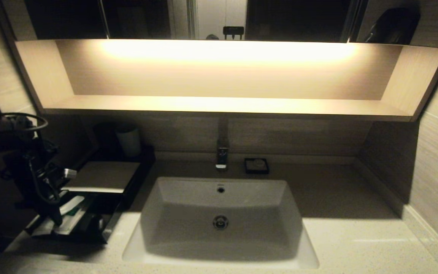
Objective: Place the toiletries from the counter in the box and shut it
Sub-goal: Place the bathroom toiletry into the drawer
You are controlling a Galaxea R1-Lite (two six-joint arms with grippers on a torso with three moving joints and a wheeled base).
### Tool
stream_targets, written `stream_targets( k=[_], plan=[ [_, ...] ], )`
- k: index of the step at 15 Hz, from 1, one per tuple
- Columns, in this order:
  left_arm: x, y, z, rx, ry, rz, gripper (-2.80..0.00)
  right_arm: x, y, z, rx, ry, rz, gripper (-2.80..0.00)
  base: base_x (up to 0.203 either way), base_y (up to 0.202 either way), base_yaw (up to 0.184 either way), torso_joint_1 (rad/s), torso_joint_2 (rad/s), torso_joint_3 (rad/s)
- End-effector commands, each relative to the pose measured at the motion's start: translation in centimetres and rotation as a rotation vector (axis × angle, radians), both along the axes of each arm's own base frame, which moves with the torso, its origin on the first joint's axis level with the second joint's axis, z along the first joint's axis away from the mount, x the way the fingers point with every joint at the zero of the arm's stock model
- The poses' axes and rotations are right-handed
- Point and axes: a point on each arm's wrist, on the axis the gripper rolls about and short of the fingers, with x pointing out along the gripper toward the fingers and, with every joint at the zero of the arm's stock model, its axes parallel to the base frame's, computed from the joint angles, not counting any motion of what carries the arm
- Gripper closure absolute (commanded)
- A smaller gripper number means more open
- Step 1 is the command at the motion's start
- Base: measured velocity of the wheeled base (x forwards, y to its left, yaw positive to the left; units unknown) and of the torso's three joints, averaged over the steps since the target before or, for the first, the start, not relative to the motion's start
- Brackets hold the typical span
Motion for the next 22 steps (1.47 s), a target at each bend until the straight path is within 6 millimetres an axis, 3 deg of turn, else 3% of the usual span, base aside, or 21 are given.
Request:
stream_targets(
  k=[1, 22],
  plan=[
    [0.07, -0.24, -0.07, -0.002, 0.005, -0.009, 0.0, 0.0, 0.0, -0.01, 0.0, 0.0, 0.0, 0.0, 0.0, 0.0, 0.0, 0.0, 0.0, 0.0],
    [0.69, -0.31, -0.26, -0.027, -0.019, -0.007, 0.0, 0.0, 0.0, -0.01, 0.0, 0.0, 0.0, 0.0, 0.0, 0.0, 0.0, 0.0, 0.0, 0.0]
  ],
)
